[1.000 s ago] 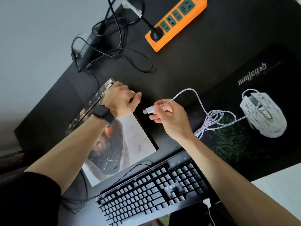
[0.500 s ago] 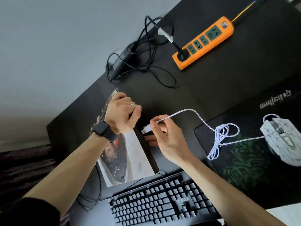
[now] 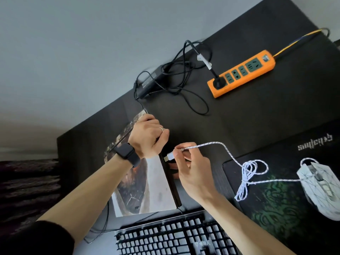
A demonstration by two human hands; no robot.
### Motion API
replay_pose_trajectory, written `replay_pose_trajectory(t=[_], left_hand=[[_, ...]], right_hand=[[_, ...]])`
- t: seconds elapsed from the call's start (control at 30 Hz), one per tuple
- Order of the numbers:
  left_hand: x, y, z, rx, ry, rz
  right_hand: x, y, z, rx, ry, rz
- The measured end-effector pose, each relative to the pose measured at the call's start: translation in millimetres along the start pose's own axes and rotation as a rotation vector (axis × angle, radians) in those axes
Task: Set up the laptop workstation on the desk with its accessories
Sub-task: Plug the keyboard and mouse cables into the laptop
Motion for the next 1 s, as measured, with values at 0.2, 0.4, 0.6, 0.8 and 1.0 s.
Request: replay_pose_trajectory(t=[0.2,0.4,0.6,0.8,1.0], left_hand=[[-1,2,-1,-0.022,-0.012,0.019],[-5,1,2,-0.032,-0.023,-0.004],[-9,-2,3,-0.023,-0.022,0.000],[-16,-4,0,-0.031,-0.050,0.004],[-9,2,3,-0.100,-0.046,-0.014]], right_hand=[[0,-4,-2,-0.029,0.052,-0.048],[3,-3,-4,-0.031,0.098,-0.107],[-3,0,-7,-0.032,0.084,-0.081],[-5,9,-11,0.074,0.064,-0.045],[-5,32,-4,-0.026,-0.083,0.105]])
Point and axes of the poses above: each hand's wrist, its own z-axis towards the middle knuckle, its own y-axis out of the back of the hand, x = y × z, the point moved 7 cm from there along z, towards the middle knuckle, and after that the axes turned 2 degrees about -y, right-handed, at the moved point
